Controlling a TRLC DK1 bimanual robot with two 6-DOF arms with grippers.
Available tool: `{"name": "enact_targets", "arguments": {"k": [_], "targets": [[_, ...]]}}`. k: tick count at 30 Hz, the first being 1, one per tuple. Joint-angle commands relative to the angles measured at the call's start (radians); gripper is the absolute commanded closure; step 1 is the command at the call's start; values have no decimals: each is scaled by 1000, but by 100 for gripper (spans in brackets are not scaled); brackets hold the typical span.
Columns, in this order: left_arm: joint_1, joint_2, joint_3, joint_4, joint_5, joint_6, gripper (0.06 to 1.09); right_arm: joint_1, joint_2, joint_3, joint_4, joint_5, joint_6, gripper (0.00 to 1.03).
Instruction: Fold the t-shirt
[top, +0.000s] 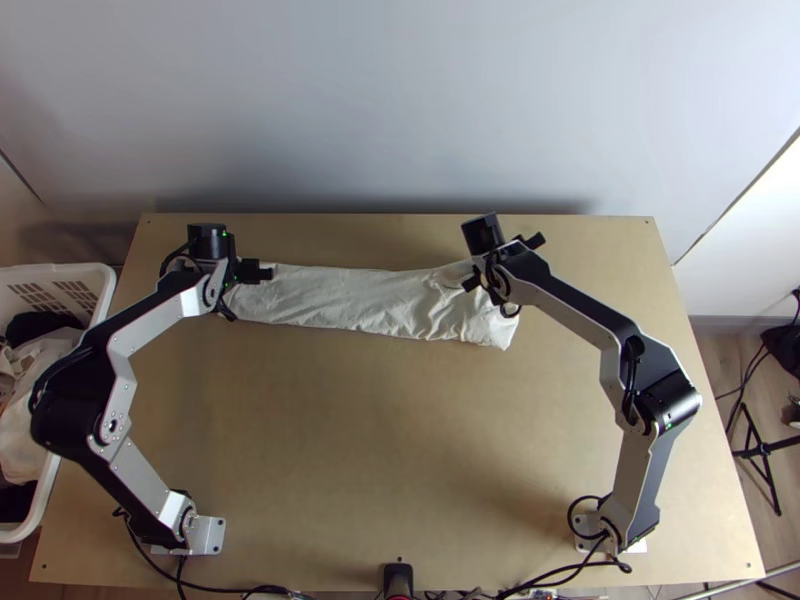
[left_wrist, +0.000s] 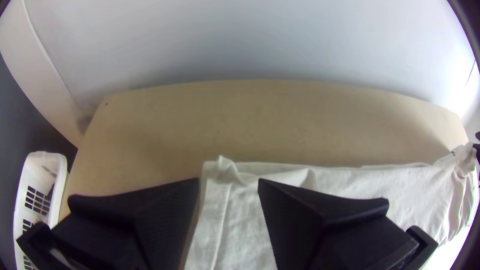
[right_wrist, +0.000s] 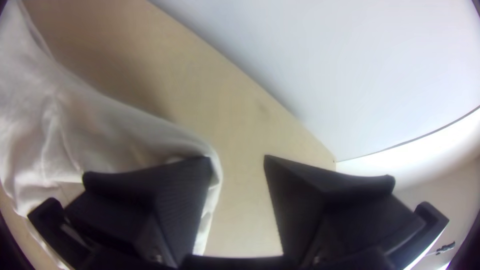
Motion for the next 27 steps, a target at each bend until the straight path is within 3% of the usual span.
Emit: {"name": "enact_targets", "arguments": {"k": [1,5,11,16,23,27], "targets": [[-19,-76,-27,-11,1,3,34,35,24,20,-130,47,105,3],[-16,-116,-18,-69,1,-14,19,7,47,82,-272,-55,219,3],[-16,-217,-12,-183,2,-51,14,-40,13,207,-479,-190,392,3],[-19,-326,-6,-283,2,-101,11,-45,-76,368,-544,-286,481,3],[16,-389,24,-562,13,-100,11,-68,-73,697,-802,-618,617,3],[18,-427,28,-608,13,-110,11,-134,-94,727,-826,-849,723,3]]}}
